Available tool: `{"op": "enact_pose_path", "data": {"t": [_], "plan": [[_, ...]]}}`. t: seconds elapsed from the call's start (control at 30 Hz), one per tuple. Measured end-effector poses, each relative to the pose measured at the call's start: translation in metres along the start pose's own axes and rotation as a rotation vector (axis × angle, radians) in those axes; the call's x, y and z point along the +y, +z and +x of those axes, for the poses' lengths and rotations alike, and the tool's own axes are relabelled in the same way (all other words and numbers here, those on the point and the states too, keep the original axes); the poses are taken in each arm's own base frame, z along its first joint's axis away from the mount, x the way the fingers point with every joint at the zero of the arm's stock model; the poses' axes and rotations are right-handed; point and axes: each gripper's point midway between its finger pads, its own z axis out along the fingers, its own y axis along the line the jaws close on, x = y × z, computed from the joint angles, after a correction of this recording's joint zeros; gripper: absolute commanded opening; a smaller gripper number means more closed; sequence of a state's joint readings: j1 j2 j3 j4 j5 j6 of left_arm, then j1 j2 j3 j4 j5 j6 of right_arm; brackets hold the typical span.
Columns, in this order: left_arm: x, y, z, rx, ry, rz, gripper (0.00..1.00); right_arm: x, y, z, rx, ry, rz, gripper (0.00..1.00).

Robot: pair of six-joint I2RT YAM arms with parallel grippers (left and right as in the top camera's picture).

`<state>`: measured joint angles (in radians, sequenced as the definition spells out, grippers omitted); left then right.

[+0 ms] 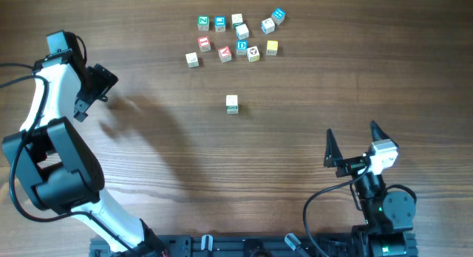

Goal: Form a tower
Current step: 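Raise the right arm and move the right gripper over the block cluster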

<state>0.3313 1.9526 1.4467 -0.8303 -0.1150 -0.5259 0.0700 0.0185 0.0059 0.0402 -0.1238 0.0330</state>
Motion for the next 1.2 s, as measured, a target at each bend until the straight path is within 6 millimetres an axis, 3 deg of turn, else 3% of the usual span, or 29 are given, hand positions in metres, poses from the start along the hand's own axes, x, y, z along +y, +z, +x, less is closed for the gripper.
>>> {"op": "enact_pose_path", "data": {"t": [0.23,0.43,0.57,0.63,0.73,0.83,0.97,1.0,1.1,1.17,1.2], "plan": [[0.000,0.000,0.000,0.000,0.000,-0.001,1.00,0.015,-0.003,-0.013,0.015,0.057,-0.080,1.00],[0.000,0.000,0.000,-0.001,0.000,0.000,1.00,0.019,-0.003,-0.118,0.048,0.065,-0.081,1.00],[0.000,0.000,0.000,0.000,0.000,0.000,1.00,0.021,0.034,-0.172,0.226,0.101,-0.103,1.00],[0.000,0.000,0.000,0.000,0.000,0.000,1.00,0.024,0.054,-0.185,0.321,0.123,-0.128,1.00],[0.000,0.000,0.000,0.001,0.000,0.000,1.00,0.029,0.102,-0.219,0.459,0.170,-0.175,1.00],[0.000,0.000,0.000,-0.001,0.000,0.001,1.00,0.028,0.146,-0.228,0.567,0.204,-0.191,1.00],[0.000,0.000,0.000,-0.001,0.000,0.000,1.00,0.027,0.207,-0.219,0.615,0.233,-0.225,1.00],[0.000,0.000,0.000,0.000,0.000,0.000,1.00,0.029,0.228,-0.203,0.636,0.248,-0.243,1.00],[0.000,0.000,0.000,0.000,0.000,0.001,1.00,0.038,0.261,-0.164,0.689,0.261,-0.274,1.00],[0.000,0.000,0.000,0.000,0.000,0.000,1.00,0.054,0.286,-0.123,0.749,0.271,-0.309,1.00],[0.000,0.000,0.000,-0.001,0.000,0.000,1.00,0.062,0.297,-0.098,0.788,0.280,-0.321,0.93]]}}
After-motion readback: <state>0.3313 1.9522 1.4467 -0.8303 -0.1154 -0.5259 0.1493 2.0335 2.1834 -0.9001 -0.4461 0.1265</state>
